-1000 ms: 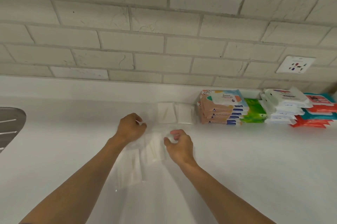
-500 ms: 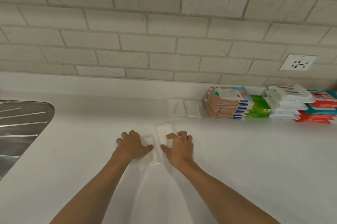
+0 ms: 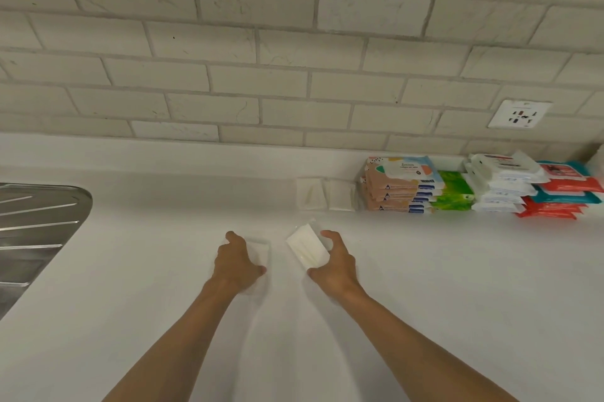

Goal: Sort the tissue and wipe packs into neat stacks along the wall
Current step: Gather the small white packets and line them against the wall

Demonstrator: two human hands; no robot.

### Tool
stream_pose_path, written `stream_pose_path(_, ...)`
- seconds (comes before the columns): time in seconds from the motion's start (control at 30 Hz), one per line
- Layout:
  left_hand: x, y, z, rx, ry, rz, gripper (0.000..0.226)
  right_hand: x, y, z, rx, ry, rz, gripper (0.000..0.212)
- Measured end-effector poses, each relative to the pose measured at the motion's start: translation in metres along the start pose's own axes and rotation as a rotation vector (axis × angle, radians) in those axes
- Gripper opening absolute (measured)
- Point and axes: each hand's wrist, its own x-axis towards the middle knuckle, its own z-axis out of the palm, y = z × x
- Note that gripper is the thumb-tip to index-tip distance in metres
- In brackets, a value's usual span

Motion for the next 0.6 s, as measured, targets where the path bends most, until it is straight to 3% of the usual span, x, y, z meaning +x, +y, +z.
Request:
stream_pose_path(0.17, 0.006, -0.003, -0.006, -0.149, 0.055, 0.096, 0.062, -0.001, 0.008, -0.014, 0.147, 0.094, -0.028, 0.064)
stream_pose_path(0.37, 0.018, 0.013, -0.013, -0.466, 0.057, 0.071, 0.047, 0.016, 0.002, -0.038, 0.388, 0.19, 0.021, 0.036)
stream_pose_path(0.6, 0.039, 0.05, -0.013, -0.73, 0.072, 0.057, 0.047, 0.049, -0.013, -0.074, 0.495, 0.152, -0.037, 0.026)
